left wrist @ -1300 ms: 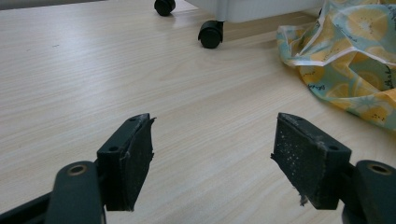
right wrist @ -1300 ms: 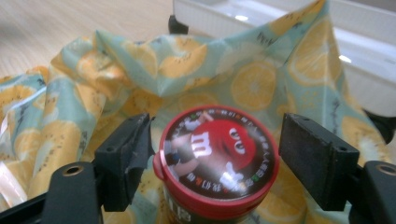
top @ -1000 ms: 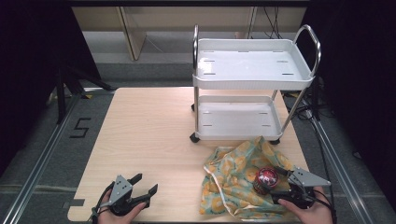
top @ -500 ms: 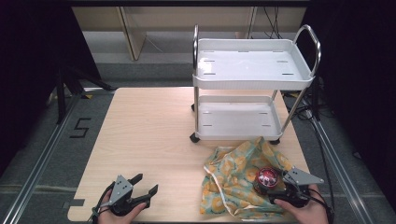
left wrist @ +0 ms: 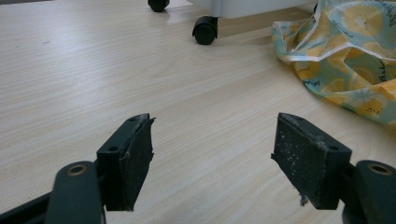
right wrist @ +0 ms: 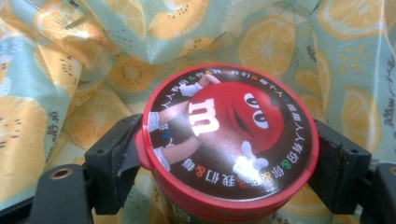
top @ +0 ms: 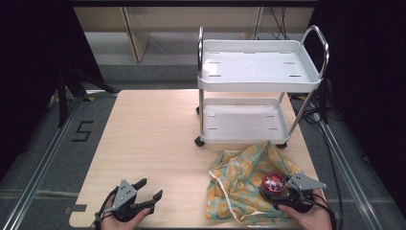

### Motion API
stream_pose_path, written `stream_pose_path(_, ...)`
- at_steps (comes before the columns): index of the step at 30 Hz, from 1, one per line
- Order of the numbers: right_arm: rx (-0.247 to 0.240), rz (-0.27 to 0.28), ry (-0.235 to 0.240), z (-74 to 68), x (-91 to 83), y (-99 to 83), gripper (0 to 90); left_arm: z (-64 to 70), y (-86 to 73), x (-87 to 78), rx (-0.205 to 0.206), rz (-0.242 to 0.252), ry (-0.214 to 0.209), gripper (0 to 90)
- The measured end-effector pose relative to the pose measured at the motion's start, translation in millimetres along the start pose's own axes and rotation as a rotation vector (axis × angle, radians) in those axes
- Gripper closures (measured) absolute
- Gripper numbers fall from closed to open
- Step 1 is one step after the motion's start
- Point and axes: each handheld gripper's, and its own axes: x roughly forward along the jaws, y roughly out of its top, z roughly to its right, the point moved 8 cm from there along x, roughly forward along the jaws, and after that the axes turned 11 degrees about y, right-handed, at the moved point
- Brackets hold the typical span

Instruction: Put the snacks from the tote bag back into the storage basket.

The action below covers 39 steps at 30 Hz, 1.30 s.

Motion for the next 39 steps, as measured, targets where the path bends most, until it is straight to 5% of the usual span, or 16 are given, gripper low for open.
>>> stream_pose_path(8, -0.017, -0.015, -0.047, 0.3, 0.7, -1.8, 21.2, 0.5, -0.5, -0.1, -0.001, -0.004, 0.001, 27.7)
stream_pose_path(11, 0.01, -0.025, -0.046, -0.5, 0.9, -4.0, 22.7, 0.5, -0.5, -0.2, -0.001, -0.004, 0.001, 27.7)
stream_pose_path(12, -0.016, -0.024, -0.051, 2.3, 1.0, -3.6, 23.5, 0.5, -0.6, -0.2, -0.001, -0.006, -0.001, 27.7)
stream_pose_path(21, 0.004, -0.01, -0.04, 2.0, 0.0, -3.2, 25.6, 0.8, -0.7, -0.2, -0.003, -0.006, -0.001, 27.7)
stream_pose_path(23, 0.045, -0.023, -0.038, -2.6, -0.5, -4.8, 25.7, 0.7, -0.8, -0.2, -0.002, -0.007, -0.002, 27.7)
stream_pose_path(26, -0.018, -0.018, -0.048, 1.1, -0.7, -2.5, 25.7, 0.9, -0.8, -0.3, -0.003, -0.007, -0.005, 27.7)
stream_pose_path(35, -0.024, 0.005, -0.007, -1.1, -5.0, 2.6, 25.8, 1.2, -0.4, 0.0, -0.014, -0.002, -0.009, 27.7)
stream_pose_path(39, -0.069, 0.016, 0.013, 1.6, -6.5, 6.5, 25.8, -0.1, -1.1, -0.8, -0.004, -0.009, -0.005, 27.8)
